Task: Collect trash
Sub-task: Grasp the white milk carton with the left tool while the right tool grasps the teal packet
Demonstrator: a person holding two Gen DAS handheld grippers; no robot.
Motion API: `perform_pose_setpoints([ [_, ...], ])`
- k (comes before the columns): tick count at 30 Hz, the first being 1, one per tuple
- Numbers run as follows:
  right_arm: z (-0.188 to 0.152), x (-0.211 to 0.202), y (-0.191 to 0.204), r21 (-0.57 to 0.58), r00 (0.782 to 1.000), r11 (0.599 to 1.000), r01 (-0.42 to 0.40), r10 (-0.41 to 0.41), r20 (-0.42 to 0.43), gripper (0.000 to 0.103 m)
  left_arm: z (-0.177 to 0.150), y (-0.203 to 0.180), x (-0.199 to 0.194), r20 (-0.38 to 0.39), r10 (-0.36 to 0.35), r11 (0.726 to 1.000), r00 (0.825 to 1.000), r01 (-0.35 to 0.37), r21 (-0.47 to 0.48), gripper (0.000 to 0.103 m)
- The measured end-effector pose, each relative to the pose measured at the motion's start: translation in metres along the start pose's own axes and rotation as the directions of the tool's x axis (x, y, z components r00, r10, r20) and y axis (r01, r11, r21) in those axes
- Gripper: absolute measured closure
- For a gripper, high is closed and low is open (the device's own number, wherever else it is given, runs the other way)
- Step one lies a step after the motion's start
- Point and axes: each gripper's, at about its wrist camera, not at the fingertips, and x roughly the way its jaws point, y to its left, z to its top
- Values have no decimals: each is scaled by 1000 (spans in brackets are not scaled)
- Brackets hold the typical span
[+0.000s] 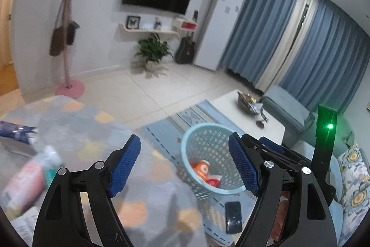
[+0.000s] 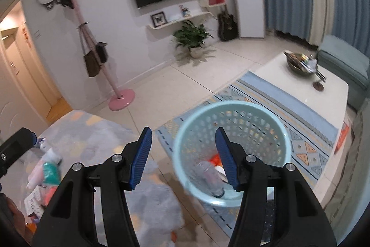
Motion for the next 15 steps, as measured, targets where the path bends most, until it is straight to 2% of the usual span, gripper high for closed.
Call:
perform_pose_setpoints([
  [8, -7, -18, 76, -119, 995, 988, -99, 101, 4, 49, -5, 67, -75, 71, 88, 994, 994, -83, -74, 26],
  [15, -23, -18, 155, -242, 976, 946, -217, 210, -53, 49, -32, 139, -139, 77, 231, 963, 970, -217, -156, 26],
])
